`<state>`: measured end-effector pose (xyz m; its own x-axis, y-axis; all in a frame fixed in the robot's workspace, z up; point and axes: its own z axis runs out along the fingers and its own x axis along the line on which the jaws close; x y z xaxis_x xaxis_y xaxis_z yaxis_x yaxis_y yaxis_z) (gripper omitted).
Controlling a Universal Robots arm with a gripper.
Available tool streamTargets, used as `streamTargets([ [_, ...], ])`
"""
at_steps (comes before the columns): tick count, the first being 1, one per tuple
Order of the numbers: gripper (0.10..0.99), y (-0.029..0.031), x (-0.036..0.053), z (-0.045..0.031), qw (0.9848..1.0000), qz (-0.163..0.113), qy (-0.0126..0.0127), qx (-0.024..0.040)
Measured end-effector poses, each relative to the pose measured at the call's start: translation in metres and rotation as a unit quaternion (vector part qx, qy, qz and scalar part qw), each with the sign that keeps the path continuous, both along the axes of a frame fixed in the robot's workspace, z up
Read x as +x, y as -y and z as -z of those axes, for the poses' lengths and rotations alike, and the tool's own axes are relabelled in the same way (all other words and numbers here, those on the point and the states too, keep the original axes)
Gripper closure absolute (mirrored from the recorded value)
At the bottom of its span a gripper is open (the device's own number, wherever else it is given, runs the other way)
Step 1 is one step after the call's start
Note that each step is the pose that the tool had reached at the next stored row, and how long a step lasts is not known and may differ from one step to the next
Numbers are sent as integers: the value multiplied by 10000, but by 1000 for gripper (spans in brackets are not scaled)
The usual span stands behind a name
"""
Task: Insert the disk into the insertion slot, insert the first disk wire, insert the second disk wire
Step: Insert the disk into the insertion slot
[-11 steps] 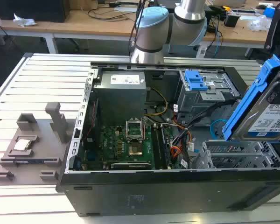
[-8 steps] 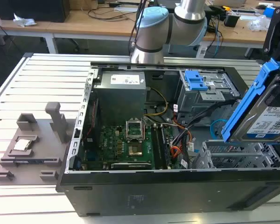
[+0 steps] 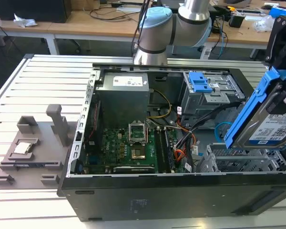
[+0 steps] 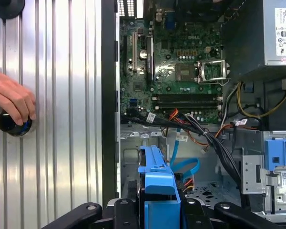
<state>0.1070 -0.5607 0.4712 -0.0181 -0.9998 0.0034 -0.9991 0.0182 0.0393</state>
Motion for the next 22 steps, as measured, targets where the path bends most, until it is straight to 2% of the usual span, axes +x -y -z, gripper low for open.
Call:
streamTargets([
  [7,718,0,0,125,10000,0,0,0],
  [16,718,-7,0,176,10000,0,0,0],
  [22,718,-116,0,183,10000,0,0,0],
])
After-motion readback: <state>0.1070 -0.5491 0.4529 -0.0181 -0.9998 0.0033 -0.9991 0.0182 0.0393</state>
